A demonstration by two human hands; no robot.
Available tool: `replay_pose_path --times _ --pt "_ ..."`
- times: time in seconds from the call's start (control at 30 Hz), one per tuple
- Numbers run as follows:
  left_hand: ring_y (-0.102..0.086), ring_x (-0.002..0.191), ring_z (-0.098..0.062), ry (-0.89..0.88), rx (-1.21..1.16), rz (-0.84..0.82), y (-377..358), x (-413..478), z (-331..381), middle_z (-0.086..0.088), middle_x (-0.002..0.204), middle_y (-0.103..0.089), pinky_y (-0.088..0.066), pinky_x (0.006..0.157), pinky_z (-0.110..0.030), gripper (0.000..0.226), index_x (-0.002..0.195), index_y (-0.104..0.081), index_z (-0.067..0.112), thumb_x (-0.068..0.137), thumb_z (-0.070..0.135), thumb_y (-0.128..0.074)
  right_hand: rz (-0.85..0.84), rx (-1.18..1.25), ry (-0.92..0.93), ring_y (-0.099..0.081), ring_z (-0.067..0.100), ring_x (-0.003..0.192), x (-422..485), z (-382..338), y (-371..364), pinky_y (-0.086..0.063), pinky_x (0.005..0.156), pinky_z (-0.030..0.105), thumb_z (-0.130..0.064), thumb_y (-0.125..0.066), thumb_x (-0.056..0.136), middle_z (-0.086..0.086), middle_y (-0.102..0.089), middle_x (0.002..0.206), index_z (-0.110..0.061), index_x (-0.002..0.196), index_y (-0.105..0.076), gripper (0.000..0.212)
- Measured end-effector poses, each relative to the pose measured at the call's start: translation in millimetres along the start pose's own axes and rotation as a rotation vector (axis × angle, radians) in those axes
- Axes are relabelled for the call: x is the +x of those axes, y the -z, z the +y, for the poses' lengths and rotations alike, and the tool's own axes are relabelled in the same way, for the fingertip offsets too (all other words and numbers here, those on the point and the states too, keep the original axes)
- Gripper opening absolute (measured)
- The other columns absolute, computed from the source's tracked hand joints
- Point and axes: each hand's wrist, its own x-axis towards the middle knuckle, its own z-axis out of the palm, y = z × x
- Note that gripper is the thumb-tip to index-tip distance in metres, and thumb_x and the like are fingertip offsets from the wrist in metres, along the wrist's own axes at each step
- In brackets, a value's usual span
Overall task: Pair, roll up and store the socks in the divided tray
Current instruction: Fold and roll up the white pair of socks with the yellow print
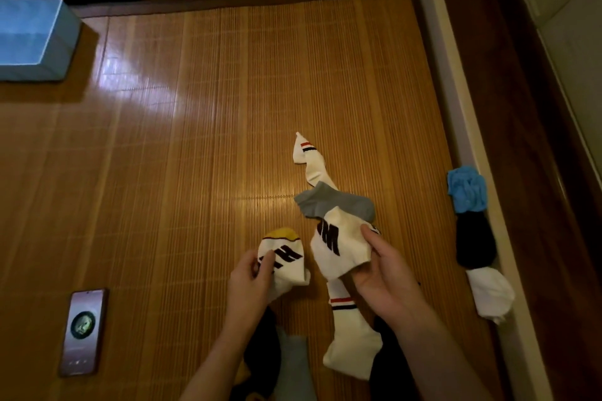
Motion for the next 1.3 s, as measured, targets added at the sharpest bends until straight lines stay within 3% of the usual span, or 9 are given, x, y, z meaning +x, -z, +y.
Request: replay_pose_path --times 0.1,0.23,0.37,0.67,0.83,0.93,1.03,1.13,1.3 --pt "-0.075 0.091 -0.019 0.032 -0.102 -0.061 -3 -6 8 -0.002 0.107 -0.072 -0.063 0.073 -0.037 0.038 0.136 -0.051 0.038 0.103 0.021 -0.057 -0.120 0.085 -0.003 -0.073 0.028 0.106 -11 -1 -6 -0.063 0.082 0.041 -0.015 -0.054 0.094 0.019 -0.070 0.124 -0.002 0.127 -0.064 0.037" --pt "-0.072 0.106 -0.024 0.152 -0.321 -0.214 -13 -16 23 -0.008 0.121 -0.073 -0.058 0.080 -0.035 0.033 0.119 -0.073 0.027 0.108 0.013 -0.045 -0.137 0.118 0.017 -0.068 0.030 0.115 -22 1 -11 -0.055 0.098 0.041 -0.016 -0.051 0.096 0.022 -0.066 0.130 0.000 0.129 -0.062 0.038" --pt "-0.071 0.104 -0.028 0.334 -0.631 -0.395 -23 -24 39 -0.015 0.120 -0.073 -0.056 0.079 -0.036 0.042 0.120 -0.074 0.007 0.103 0.035 -0.049 0.043 -0.082 0.059 -0.068 0.033 0.113 -20 14 -6 -0.061 0.084 0.044 -0.012 -0.051 0.102 0.022 -0.068 0.126 0.001 0.134 -0.055 0.034" --pt "-0.074 0.101 -0.028 0.180 -0.426 -0.313 -28 -33 44 -0.013 0.111 -0.076 -0.061 0.080 -0.034 0.031 0.105 -0.079 0.013 0.081 0.032 -0.076 0.065 -0.078 0.160 -0.064 0.037 0.120 -29 8 14 -0.046 0.108 0.057 0.000 -0.062 0.084 0.022 -0.066 0.129 -0.003 0.132 -0.057 0.048" --pt "-0.073 0.100 -0.028 0.047 -0.171 -0.303 -33 -40 47 -0.002 0.100 -0.077 -0.059 0.077 -0.028 0.035 0.092 -0.078 0.022 0.073 0.051 -0.078 0.031 -0.115 0.115 -0.070 0.035 0.111 -41 -7 4 -0.058 0.090 0.051 -0.018 -0.072 0.081 0.020 -0.071 0.122 -0.008 0.132 -0.059 0.054" --pt "-0.073 0.099 -0.030 0.173 -0.017 -0.392 -38 -42 46 -0.011 0.102 -0.077 -0.058 0.086 -0.036 0.069 0.097 -0.077 0.011 0.085 0.073 -0.051 -0.017 -0.039 0.140 -0.069 0.035 0.112 -48 -12 -10 -0.060 0.086 0.047 -0.024 -0.068 0.087 0.021 -0.070 0.124 -0.005 0.134 -0.057 0.052" --pt "-0.070 0.101 -0.034 0.411 -0.264 -0.473 -43 -50 47 -0.028 0.113 -0.072 -0.054 0.086 -0.039 0.093 0.091 -0.077 0.002 0.083 0.080 -0.027 -0.109 0.156 0.153 -0.068 0.034 0.116 -58 -21 -19 -0.060 0.087 0.046 -0.031 -0.057 0.099 0.021 -0.067 0.129 -0.004 0.134 -0.058 0.044" --pt "-0.064 0.123 -0.037 0.540 -0.648 -0.629 -49 -56 55 -0.027 0.133 -0.064 -0.055 0.096 -0.042 0.104 0.123 -0.070 -0.004 0.086 0.082 -0.025 -0.090 0.224 0.160 -0.068 0.035 0.115 -61 -20 -21 -0.058 0.093 0.048 -0.033 -0.056 0.099 0.022 -0.067 0.128 -0.004 0.137 -0.056 0.048" --pt "-0.067 0.121 -0.032 0.354 -1.019 -0.396 -62 -52 86 -0.019 0.136 -0.065 -0.057 0.093 -0.043 0.062 0.136 -0.065 0.007 0.095 0.053 -0.058 -0.016 0.159 0.202 -0.072 0.031 0.107 -60 -12 -8 -0.063 0.072 0.041 -0.024 -0.055 0.100 0.018 -0.071 0.122 -0.004 0.134 -0.057 0.039"
